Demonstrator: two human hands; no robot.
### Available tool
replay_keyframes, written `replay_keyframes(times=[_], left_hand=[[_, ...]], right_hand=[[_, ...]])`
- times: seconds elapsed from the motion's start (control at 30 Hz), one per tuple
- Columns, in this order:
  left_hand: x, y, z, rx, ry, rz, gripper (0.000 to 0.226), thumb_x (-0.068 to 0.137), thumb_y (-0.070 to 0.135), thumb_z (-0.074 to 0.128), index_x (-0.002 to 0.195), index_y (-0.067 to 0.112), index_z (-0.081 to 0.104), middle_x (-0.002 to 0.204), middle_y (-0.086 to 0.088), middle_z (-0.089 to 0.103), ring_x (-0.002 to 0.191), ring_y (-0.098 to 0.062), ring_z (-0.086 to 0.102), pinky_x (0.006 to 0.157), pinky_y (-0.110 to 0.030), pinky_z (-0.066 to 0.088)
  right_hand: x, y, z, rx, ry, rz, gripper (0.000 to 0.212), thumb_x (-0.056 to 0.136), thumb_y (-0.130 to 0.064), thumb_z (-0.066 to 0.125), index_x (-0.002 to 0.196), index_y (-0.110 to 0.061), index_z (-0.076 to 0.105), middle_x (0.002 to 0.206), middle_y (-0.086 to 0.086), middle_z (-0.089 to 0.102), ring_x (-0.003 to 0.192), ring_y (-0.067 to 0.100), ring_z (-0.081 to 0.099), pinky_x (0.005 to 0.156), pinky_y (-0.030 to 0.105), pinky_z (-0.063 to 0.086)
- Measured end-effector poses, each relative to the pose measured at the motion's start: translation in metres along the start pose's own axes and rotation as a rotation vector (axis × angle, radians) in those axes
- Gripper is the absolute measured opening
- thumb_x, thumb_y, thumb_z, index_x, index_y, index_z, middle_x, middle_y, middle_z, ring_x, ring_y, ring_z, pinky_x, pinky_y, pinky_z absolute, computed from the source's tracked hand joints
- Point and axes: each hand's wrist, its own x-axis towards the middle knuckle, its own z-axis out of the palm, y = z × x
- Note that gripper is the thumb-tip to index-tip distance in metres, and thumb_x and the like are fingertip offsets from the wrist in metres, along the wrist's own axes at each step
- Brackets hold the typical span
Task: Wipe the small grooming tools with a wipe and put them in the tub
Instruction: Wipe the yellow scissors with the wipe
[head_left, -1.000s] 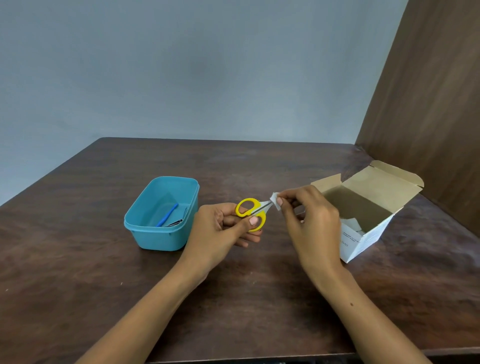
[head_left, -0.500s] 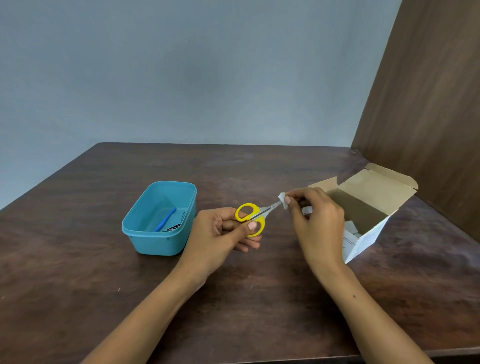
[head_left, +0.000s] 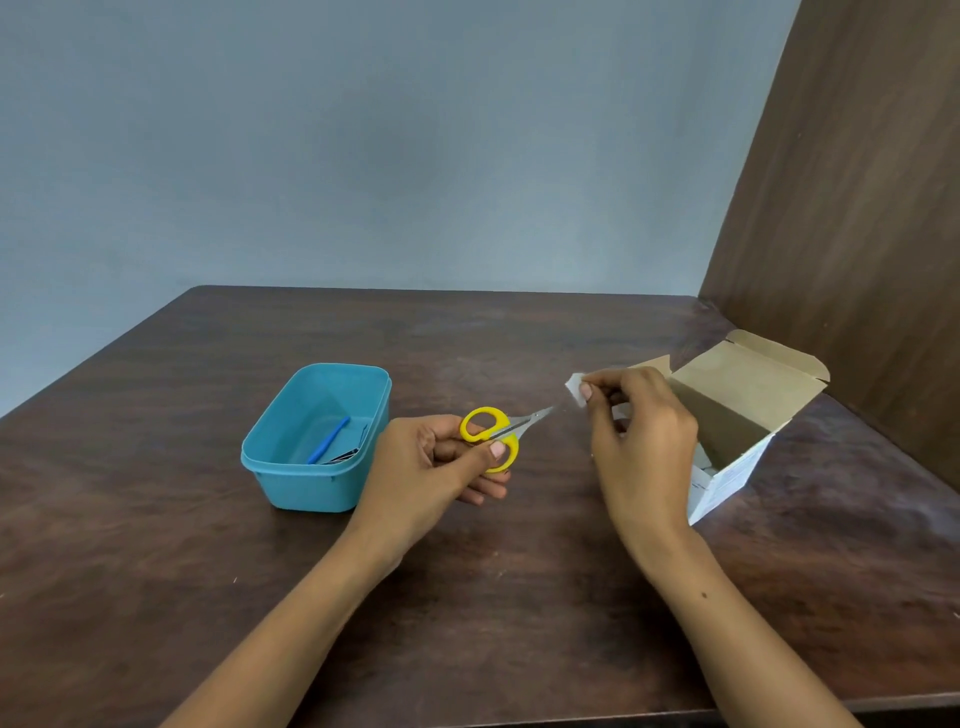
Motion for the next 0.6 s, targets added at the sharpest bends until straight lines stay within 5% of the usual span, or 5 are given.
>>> replay_keyframes(times=[0.07, 0.23, 0.3, 0.47, 0.6], left_hand=[[0.002, 0.0, -0.001, 0.031, 0.022, 0.011, 0.005, 0.083, 0.007, 0.068, 0.085, 0.004, 0.072, 0.069, -0.017, 0.073, 0.059, -0.024, 0.071, 0.05, -0.021, 0.054], [0.001, 0.003, -0.003, 0.079, 0.018, 0.037, 0.008, 0.084, 0.008, 0.068, 0.088, 0.003, 0.071, 0.07, -0.02, 0.072, 0.058, -0.022, 0.07, 0.049, -0.022, 0.054], [0.001, 0.004, -0.004, 0.112, 0.019, 0.051, 0.008, 0.085, 0.013, 0.067, 0.089, 0.008, 0.071, 0.071, -0.017, 0.072, 0.062, -0.024, 0.071, 0.051, -0.024, 0.055], [0.003, 0.003, -0.005, 0.06, 0.053, 0.033, 0.011, 0.087, 0.018, 0.064, 0.09, 0.009, 0.07, 0.076, -0.014, 0.071, 0.064, -0.021, 0.07, 0.051, -0.027, 0.055], [0.002, 0.007, -0.002, -0.109, 0.054, -0.02, 0.017, 0.081, 0.013, 0.07, 0.095, 0.002, 0.069, 0.078, -0.009, 0.073, 0.071, -0.016, 0.071, 0.054, -0.022, 0.056]], right_hand=[[0.001, -0.006, -0.004, 0.04, 0.015, -0.097, 0.005, 0.087, -0.008, 0.061, 0.085, -0.01, 0.065, 0.086, 0.002, 0.064, 0.072, 0.015, 0.058, 0.062, 0.028, 0.048], [-0.005, -0.014, 0.003, 0.135, -0.276, -0.181, 0.004, 0.084, -0.014, 0.064, 0.083, -0.017, 0.066, 0.089, -0.008, 0.066, 0.085, 0.014, 0.061, 0.068, 0.033, 0.051], [-0.005, -0.012, 0.007, 0.133, -0.363, -0.138, 0.003, 0.082, -0.021, 0.065, 0.082, -0.021, 0.067, 0.088, -0.014, 0.069, 0.085, 0.008, 0.063, 0.071, 0.033, 0.051], [-0.001, -0.016, 0.005, 0.262, -0.495, 0.031, 0.008, 0.081, -0.013, 0.071, 0.077, -0.02, 0.07, 0.076, -0.017, 0.069, 0.076, -0.005, 0.062, 0.066, 0.004, 0.038], [-0.001, -0.018, 0.009, 0.424, -0.542, 0.215, 0.016, 0.081, -0.011, 0.071, 0.075, -0.026, 0.069, 0.077, -0.008, 0.072, 0.074, 0.004, 0.066, 0.069, 0.017, 0.05]])
